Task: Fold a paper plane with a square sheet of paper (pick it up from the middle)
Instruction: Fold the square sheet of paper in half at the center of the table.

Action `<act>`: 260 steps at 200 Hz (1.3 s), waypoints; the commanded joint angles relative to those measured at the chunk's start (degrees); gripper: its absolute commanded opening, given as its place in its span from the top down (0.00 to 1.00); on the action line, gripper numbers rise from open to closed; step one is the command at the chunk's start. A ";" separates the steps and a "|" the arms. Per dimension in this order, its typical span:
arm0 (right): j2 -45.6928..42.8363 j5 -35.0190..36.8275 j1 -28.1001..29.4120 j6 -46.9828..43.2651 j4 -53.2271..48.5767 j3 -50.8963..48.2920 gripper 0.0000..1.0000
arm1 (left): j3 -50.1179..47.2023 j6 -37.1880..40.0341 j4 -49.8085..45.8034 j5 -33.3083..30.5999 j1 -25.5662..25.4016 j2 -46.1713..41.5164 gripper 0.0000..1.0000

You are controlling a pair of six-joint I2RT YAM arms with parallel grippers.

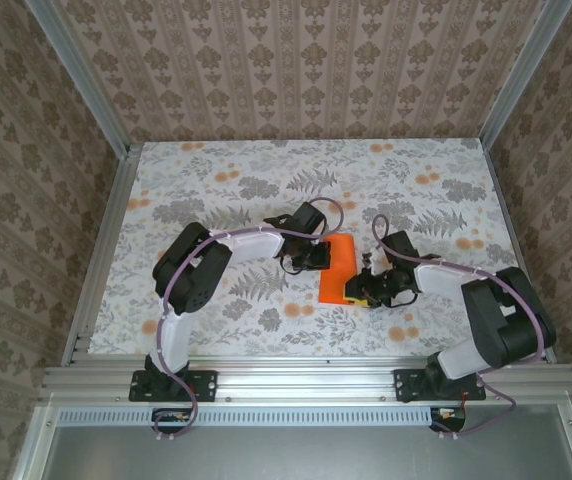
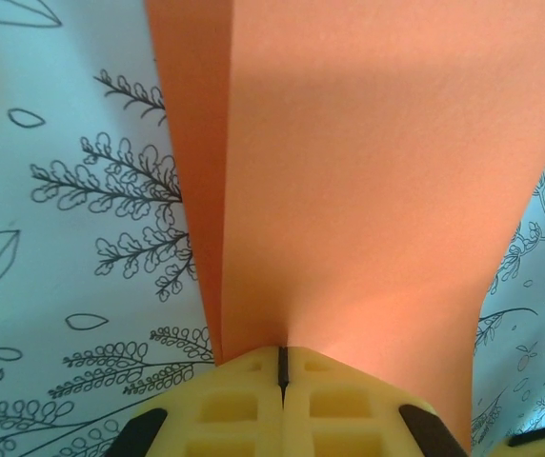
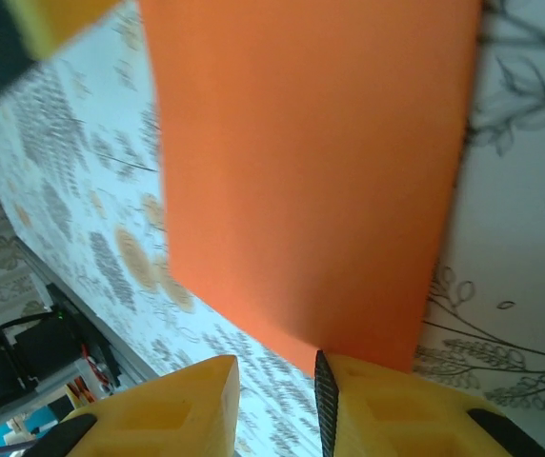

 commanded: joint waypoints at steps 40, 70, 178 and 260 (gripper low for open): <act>-0.24 6.47 0.62 -1.02 -6.46 0.72 0.72 | -0.20 0.69 -4.34 -0.75 -1.06 2.83 1.00; -4.29 4.35 0.46 -1.02 -8.36 4.91 0.71 | -0.02 1.12 -4.67 -0.87 -1.23 2.90 1.00; 8.92 7.33 -2.40 -3.10 -2.59 9.06 0.71 | 0.00 1.53 -5.56 -1.01 -1.27 3.11 1.00; 5.86 3.52 -4.05 -4.86 -6.62 15.86 0.70 | 0.09 1.88 -5.91 -0.85 -1.36 3.65 1.00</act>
